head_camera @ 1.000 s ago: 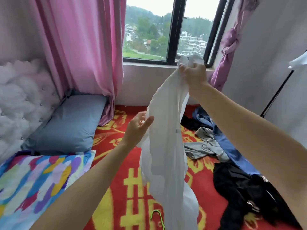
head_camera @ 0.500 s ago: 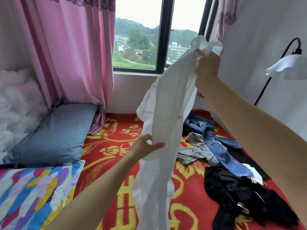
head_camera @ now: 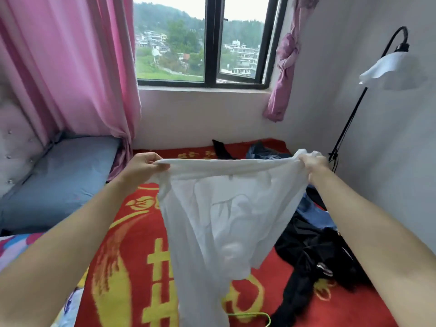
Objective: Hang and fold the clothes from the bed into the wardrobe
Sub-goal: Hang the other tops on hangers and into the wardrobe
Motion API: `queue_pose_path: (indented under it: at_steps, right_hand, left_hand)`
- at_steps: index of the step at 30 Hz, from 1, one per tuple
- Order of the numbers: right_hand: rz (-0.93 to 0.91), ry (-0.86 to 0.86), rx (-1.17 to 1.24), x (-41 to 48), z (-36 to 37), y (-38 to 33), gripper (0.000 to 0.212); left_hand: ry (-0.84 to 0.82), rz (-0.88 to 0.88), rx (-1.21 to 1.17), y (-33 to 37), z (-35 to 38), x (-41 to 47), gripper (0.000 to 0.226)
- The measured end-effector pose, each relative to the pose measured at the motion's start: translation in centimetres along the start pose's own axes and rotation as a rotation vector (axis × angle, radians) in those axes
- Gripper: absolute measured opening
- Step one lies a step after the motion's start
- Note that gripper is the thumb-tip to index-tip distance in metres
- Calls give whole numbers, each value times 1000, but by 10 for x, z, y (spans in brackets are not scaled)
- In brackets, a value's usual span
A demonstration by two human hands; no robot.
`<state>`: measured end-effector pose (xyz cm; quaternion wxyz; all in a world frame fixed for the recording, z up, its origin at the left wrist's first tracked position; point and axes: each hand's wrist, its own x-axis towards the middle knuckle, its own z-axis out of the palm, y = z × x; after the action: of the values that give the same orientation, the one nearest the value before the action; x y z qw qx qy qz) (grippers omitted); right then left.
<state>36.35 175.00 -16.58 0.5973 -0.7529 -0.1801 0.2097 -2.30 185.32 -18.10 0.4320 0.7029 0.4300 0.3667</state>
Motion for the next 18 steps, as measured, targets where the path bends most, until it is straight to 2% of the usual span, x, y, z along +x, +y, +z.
queue_pose_path:
  at_steps: [2, 5, 7, 11, 13, 15, 17, 18]
  right_hand:
    - [35, -17, -70, 7, 3, 31, 37]
    - [36, -49, -39, 12, 8, 61, 22]
    - [68, -54, 2, 19, 11, 78, 37]
    - [83, -29, 39, 26, 8, 103, 32]
    - [80, -25, -46, 30, 6, 112, 22]
    - [89, -51, -189, 38, 3, 124, 28]
    - [146, -102, -381, 43, 3, 137, 12]
    - [143, -101, -500, 43, 6, 140, 20]
  left_hand:
    - [36, 19, 19, 13, -7, 6, 20]
    - [84, 51, 52, 29, -13, 13, 23]
    - [120, 73, 77, 41, -19, 16, 24]
    - [164, 89, 100, 55, -31, 16, 22]
    - [167, 81, 62, 55, -34, 15, 22]
    - [165, 68, 41, 51, -34, 14, 22]
    - [171, 54, 29, 50, -31, 14, 23]
    - [170, 53, 20, 50, -29, 14, 23]
